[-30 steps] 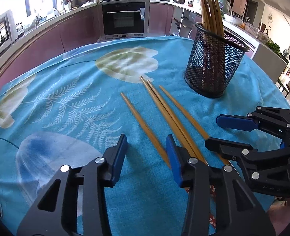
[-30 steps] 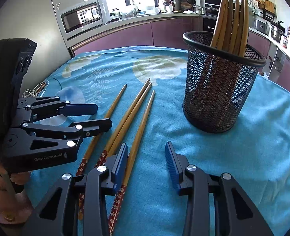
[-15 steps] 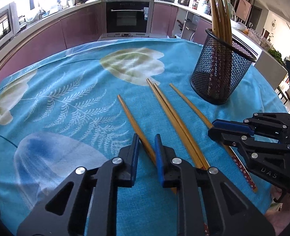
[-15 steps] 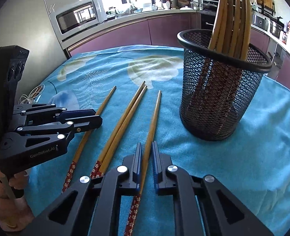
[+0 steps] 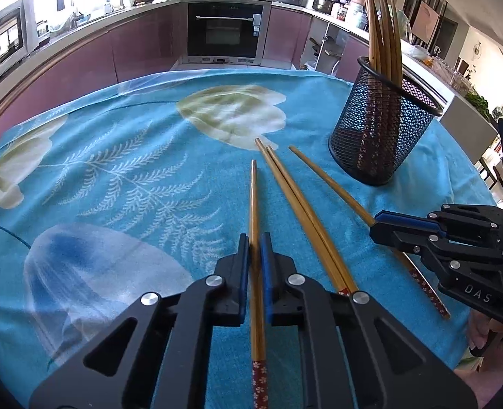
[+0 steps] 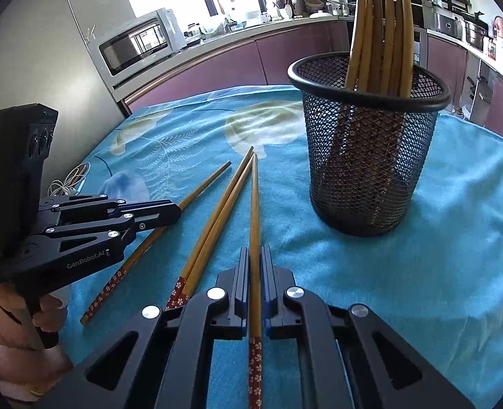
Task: Organize utensils
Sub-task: 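Lift the chopstick upright with the right gripper over the mesh cup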
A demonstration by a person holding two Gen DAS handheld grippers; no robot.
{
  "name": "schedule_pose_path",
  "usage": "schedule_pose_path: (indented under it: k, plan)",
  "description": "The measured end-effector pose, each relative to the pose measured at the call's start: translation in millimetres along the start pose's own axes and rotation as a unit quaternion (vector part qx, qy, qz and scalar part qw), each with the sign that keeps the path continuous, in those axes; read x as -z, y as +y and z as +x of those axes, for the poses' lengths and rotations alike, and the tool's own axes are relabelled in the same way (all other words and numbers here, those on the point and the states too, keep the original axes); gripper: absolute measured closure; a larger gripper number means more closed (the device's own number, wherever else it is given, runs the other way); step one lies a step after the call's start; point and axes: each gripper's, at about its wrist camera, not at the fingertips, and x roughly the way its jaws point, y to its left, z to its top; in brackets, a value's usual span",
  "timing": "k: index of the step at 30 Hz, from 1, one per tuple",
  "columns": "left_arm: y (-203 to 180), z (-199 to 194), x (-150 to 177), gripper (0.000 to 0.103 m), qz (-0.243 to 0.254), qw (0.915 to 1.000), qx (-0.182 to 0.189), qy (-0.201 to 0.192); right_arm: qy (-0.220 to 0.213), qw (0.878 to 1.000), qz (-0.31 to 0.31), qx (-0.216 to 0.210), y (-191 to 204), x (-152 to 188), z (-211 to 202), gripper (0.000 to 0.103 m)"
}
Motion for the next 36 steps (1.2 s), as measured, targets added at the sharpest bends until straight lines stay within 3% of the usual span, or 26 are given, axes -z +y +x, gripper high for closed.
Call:
schedule_pose_path:
  k: [20,36]
  plan:
    - [-4.9,3.0,4.8,0.094,0.025,0.9991,-0.035,0.000,-0.012,1.000,-0.004,-0.017,1.2,1.3,-12.1,0.097]
    - [-6.4,-16.8,2.4,0.095,0.009,0.9997,-0.006,-0.022,-0.033,0.999,-0.007,-0.026,2.4,-0.3,-26.6,0.097]
